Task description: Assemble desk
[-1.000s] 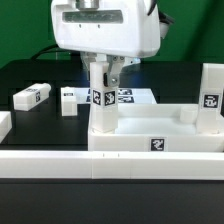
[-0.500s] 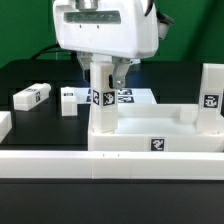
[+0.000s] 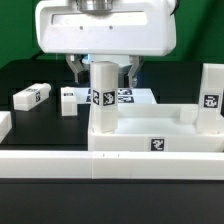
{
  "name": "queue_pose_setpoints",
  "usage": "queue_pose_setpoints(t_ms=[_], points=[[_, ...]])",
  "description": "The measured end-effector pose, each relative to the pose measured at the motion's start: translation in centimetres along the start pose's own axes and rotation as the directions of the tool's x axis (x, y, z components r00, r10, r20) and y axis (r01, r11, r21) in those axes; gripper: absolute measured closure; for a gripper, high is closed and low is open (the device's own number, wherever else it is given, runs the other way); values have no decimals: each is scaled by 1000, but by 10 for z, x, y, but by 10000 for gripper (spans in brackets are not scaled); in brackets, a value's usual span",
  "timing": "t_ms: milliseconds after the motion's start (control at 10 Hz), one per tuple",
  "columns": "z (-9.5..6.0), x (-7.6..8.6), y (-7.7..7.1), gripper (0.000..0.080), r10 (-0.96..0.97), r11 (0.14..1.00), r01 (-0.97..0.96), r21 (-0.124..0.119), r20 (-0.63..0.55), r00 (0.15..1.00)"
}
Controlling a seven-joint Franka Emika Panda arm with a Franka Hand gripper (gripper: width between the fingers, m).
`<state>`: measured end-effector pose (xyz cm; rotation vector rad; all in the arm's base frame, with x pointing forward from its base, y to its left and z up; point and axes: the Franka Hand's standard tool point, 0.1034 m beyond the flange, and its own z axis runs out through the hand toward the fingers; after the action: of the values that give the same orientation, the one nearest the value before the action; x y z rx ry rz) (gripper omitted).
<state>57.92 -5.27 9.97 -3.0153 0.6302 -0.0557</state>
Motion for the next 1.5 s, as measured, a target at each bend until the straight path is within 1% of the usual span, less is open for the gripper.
queue_pose_setpoints(t_ms=[300,400,600,800,1000,1100,1200,1300,1500], points=[[0,-1,-1,150,-258,966,258,-4,1,966],[0,-1,-1,150,-366,930,366,-12,4,930],[0,0,0,150,-512,859,512,-26,12,859],[0,0,2,150,-634,773,634,-27,17,773],[0,1,4,150,-688,725,688,-26,18,725],[0,1,4,273,-685,728,685,-26,18,729],[0,1,4,412,-684,728,685,-26,18,729],[0,1,4,512,-685,728,685,-26,18,729],[1,0,4,511,-669,743,669,-26,18,743]])
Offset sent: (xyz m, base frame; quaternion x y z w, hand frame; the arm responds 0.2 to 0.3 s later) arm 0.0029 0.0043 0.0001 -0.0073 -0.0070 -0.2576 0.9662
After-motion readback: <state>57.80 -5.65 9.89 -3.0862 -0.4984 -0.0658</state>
